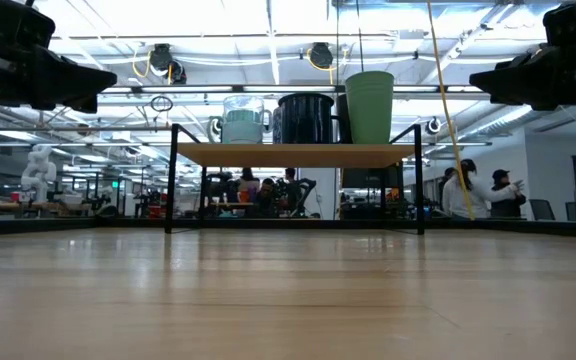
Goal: Stack small to large cups/mugs on shelf
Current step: Return to Home Position
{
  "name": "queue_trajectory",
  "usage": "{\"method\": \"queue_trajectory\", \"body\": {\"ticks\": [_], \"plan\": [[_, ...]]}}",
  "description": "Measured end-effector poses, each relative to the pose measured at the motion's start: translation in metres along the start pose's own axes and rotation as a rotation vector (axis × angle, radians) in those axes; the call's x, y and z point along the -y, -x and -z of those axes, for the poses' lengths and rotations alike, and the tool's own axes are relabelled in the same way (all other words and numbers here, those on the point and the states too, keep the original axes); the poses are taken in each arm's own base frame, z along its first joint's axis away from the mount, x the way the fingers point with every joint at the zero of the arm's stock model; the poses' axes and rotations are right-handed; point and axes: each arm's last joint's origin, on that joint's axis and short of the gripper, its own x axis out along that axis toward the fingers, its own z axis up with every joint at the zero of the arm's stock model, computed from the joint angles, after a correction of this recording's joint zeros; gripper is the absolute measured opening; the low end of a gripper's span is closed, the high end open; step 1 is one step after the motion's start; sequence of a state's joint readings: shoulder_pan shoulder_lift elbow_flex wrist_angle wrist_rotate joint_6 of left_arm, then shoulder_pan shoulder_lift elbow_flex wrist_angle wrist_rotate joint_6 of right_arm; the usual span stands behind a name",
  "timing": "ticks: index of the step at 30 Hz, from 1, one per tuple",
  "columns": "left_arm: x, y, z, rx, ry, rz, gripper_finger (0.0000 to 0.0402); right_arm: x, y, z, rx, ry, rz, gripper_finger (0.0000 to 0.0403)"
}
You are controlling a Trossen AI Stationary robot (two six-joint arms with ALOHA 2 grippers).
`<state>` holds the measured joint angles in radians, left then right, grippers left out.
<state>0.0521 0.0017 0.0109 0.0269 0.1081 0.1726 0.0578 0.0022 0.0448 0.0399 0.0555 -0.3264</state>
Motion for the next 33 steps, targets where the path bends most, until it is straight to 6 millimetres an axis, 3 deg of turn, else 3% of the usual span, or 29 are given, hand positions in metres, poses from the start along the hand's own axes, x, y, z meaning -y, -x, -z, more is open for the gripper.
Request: {"method": "queue_trajectory", "body": {"ticks": [33], "plan": [[0.0000, -0.0003, 0.0005, -0.007, 0.022, -0.003, 0.0010, 0.0000, 0.0000, 0.0000, 0.000, 0.000, 0.000, 0.0000]]}}
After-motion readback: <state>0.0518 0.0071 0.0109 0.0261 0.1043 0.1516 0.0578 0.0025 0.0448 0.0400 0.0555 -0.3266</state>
